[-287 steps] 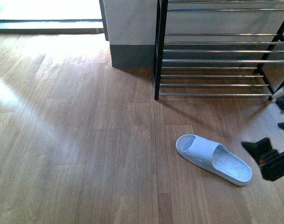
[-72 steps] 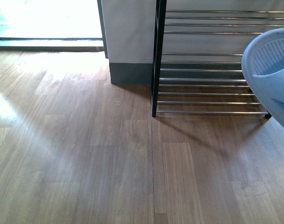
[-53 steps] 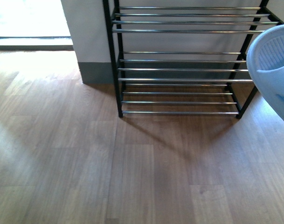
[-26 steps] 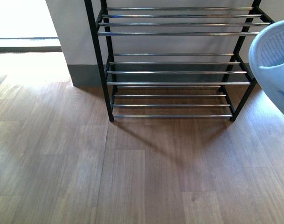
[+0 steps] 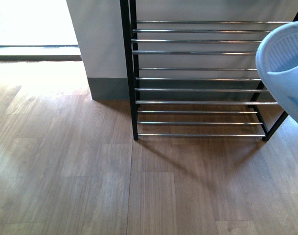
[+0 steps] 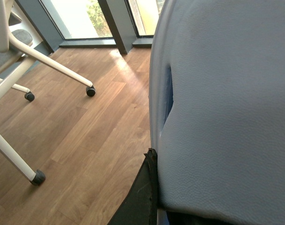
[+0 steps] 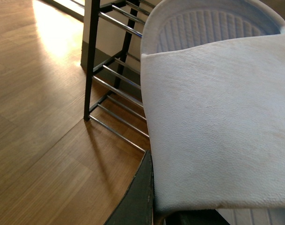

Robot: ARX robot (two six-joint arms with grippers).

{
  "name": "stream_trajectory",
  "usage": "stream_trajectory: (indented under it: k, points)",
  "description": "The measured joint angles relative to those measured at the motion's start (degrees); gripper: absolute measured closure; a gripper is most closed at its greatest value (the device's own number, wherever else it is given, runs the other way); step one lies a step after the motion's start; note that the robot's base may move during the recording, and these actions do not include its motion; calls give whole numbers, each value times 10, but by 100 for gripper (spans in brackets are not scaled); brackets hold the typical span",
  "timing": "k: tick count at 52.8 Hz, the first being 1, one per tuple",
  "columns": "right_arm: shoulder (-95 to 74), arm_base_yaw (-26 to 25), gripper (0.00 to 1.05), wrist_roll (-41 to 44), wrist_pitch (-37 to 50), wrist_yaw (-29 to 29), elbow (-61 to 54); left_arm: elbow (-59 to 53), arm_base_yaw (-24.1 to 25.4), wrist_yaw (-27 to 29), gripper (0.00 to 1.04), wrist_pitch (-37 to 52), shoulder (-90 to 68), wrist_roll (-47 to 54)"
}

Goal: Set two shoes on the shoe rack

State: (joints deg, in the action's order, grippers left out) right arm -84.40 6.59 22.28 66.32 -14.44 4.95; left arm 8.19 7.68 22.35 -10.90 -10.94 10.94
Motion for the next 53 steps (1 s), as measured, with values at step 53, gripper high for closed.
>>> stream_trajectory:
  k: [53]
  points:
    - [2,0,103,-1,0,0,0,0,0,0,103,0,0,0]
